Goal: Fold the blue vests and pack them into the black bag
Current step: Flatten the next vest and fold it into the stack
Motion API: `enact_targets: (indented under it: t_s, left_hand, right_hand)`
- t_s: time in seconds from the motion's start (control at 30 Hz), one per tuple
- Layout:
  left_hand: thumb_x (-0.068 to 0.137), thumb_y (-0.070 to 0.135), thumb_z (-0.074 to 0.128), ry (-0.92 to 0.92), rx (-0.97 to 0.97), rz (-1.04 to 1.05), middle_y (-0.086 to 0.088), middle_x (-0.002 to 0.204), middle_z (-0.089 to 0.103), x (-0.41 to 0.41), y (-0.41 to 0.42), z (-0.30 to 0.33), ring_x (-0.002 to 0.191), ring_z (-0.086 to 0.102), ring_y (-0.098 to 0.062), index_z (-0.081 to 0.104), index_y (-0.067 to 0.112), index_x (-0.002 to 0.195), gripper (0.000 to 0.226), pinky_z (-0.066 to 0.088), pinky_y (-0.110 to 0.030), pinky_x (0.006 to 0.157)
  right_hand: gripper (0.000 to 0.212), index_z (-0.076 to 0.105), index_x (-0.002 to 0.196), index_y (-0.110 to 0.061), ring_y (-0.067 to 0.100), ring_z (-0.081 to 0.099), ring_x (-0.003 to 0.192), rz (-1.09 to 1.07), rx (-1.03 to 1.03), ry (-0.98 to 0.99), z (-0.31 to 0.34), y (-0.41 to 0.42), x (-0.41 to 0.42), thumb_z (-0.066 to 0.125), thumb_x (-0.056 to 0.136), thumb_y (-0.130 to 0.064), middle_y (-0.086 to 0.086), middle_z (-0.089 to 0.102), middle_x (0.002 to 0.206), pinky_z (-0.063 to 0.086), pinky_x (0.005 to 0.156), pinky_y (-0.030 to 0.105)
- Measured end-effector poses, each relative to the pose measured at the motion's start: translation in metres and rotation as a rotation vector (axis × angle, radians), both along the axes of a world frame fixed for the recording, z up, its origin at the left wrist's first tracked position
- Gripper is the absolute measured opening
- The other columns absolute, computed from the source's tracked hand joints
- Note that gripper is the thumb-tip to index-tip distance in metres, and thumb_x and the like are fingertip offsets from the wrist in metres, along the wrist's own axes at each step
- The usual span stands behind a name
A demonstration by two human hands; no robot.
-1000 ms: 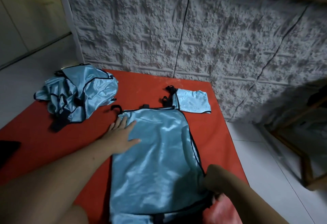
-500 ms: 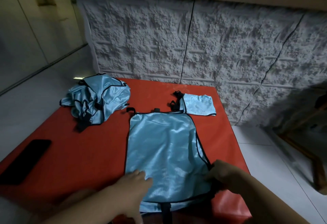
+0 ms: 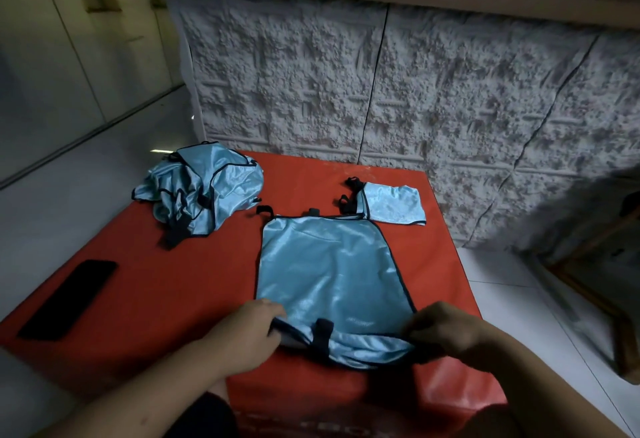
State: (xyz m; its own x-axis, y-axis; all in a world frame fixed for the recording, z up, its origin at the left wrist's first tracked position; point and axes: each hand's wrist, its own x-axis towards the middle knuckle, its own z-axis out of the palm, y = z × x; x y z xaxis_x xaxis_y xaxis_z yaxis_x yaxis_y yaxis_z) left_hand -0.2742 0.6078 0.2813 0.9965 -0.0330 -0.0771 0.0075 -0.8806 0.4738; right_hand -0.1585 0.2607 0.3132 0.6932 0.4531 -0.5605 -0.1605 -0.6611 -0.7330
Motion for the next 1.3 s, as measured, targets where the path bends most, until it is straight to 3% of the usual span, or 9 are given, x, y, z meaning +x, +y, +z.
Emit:
enact_targets:
  t_s: [0.1,0.2,0.33,0.47,0.53,0.67,0.87,1.03,1.3]
  left_hand:
    - [0.084,0.017,0.063,-0.012,-0.135,0.136,0.007,0.073,0.064,0.001,0.006,0.004,0.058,0.057,-0.005,0.059,0.033,0.100,0.023,0.044,-0.021,0.056]
    - [0.087,0.014,0.069,-0.033,-0.179,0.170,0.006,0.074,0.065,0.001,0.011,0.006,0.062,0.058,-0.004,0.056,0.037,0.085,0.027,0.047,-0.024,0.059]
    - [0.092,0.013,0.070,-0.040,-0.223,0.108,0.013,0.071,0.059,-0.002,0.009,0.017,0.066,0.056,0.008,0.064,0.030,0.091,0.018,0.040,-0.012,0.059]
    - [0.095,0.013,0.068,-0.054,-0.257,0.076,0.017,0.070,0.063,-0.010,0.013,0.027,0.070,0.059,0.010,0.067,0.031,0.089,0.019,0.040,-0.009,0.062]
    - [0.093,0.014,0.069,-0.023,-0.247,0.035,0.024,0.074,0.066,-0.014,0.020,0.031,0.071,0.060,0.005,0.067,0.035,0.084,0.023,0.041,-0.011,0.064]
    - [0.086,0.017,0.076,0.048,-0.246,-0.034,0.022,0.077,0.067,-0.020,0.038,0.035,0.068,0.058,0.001,0.070,0.040,0.078,0.025,0.043,-0.014,0.065]
    - [0.083,0.014,0.075,0.123,-0.268,-0.117,0.013,0.072,0.068,0.011,0.055,0.046,0.062,0.055,0.001,0.072,0.034,0.078,0.021,0.043,-0.018,0.062]
    - [0.087,0.001,0.075,0.006,-0.461,0.046,0.015,0.049,0.055,0.086,0.061,0.041,0.044,0.042,0.003,0.072,0.020,0.080,0.020,0.031,-0.013,0.049]
    - [0.088,0.004,0.074,-0.211,-0.427,0.241,0.009,0.076,0.068,0.202,0.071,-0.003,0.064,0.057,0.007,0.073,0.018,0.084,0.015,0.041,-0.013,0.064]
  right_hand:
    - [0.039,0.076,0.109,-0.006,0.017,0.070,0.081,0.109,-0.068,-0.054,0.001,0.000,-0.005,0.087,0.071,-0.011,0.005,0.076,0.092,0.058,0.078,0.030]
    - [0.059,0.069,0.118,-0.022,0.009,0.069,0.097,0.307,-0.366,-0.232,0.001,0.009,-0.010,0.094,0.065,-0.016,-0.007,0.073,0.107,0.055,0.085,0.021]
    - [0.047,0.064,0.119,-0.025,0.010,0.058,0.096,0.439,-0.625,-0.434,-0.003,0.023,-0.027,0.084,0.077,-0.018,-0.006,0.064,0.111,0.039,0.073,0.013]
    - [0.020,0.058,0.073,-0.039,0.001,0.055,0.079,0.412,-0.485,-0.613,-0.010,0.017,-0.036,0.073,0.081,-0.029,-0.020,0.054,0.075,0.032,0.058,0.003]
    - [0.004,0.070,0.082,-0.035,-0.004,0.053,0.075,0.434,-0.417,-0.675,-0.009,0.009,-0.040,0.073,0.081,-0.031,-0.023,0.050,0.080,0.033,0.065,0.001]
    - [0.023,0.071,0.100,-0.039,-0.011,0.049,0.093,0.480,-0.316,-0.756,-0.013,-0.005,-0.048,0.067,0.079,-0.048,-0.028,0.040,0.110,0.035,0.084,0.002]
    - [0.007,0.068,0.078,-0.032,-0.007,0.059,0.070,0.241,-0.043,-0.689,-0.004,0.009,-0.029,0.063,0.075,-0.027,-0.019,0.066,0.077,0.050,0.068,0.022]
    - [0.026,0.069,0.076,-0.013,0.005,0.049,0.063,-0.119,0.207,-0.532,-0.004,0.030,0.042,0.061,0.086,0.009,-0.002,0.061,0.063,0.039,0.057,0.028]
    - [0.033,0.056,0.064,-0.011,0.010,0.040,0.050,-0.404,0.065,-0.607,-0.042,0.063,0.175,0.067,0.094,-0.018,-0.008,0.048,0.053,0.032,0.051,0.028]
